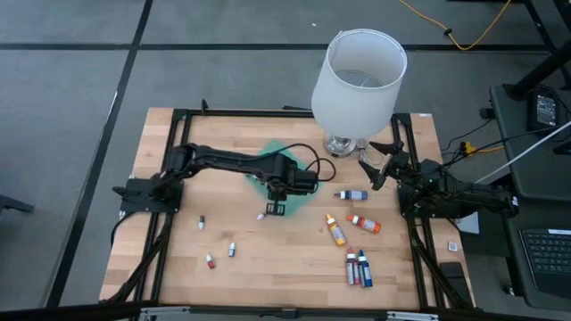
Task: Pick & Place food coloring
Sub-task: Put the small black food coloring bottle into the green bin
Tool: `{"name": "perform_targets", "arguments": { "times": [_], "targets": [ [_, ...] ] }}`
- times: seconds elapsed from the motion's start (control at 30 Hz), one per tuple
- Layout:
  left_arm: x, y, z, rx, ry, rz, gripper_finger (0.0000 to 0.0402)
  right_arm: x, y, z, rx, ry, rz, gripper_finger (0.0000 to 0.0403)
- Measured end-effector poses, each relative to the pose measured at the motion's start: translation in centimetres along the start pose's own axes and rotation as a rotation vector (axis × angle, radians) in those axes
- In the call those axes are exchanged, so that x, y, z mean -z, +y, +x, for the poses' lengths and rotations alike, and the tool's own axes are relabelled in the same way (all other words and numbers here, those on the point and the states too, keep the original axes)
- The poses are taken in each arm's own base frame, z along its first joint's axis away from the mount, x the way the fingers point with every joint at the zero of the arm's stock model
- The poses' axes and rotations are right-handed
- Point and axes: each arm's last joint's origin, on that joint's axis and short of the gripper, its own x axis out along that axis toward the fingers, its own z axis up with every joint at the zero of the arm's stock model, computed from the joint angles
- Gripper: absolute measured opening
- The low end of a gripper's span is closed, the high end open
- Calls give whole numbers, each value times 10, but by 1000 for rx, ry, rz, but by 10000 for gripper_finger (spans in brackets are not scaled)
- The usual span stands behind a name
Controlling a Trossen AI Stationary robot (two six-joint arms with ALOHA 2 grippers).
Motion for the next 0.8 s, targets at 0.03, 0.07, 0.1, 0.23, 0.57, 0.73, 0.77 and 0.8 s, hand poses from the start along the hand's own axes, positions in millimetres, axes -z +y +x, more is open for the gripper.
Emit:
{"name": "perform_targets", "arguments": {
  "times": [0.03,0.07,0.1,0.23,0.57,0.73,0.77,0.8],
  "targets": [
    [-2,-1,3,0,-2,11,66,0,0,0,0,0,0,397],
    [-4,-3,6,0,-10,22,66,0,0,0,0,0,0,397],
    [-7,-5,9,1,-21,31,66,0,0,0,0,0,0,397],
    [-11,-12,19,17,-11,47,66,0,0,0,0,0,0,397],
    [-19,-21,51,15,24,54,66,0,0,0,0,0,0,397],
    [-12,-23,68,15,60,42,66,0,0,0,0,0,0,397],
    [-12,-24,69,15,60,44,66,0,0,0,0,0,0,397],
    [-11,-24,71,14,62,49,66,0,0,0,0,0,0,397]
  ]
}}
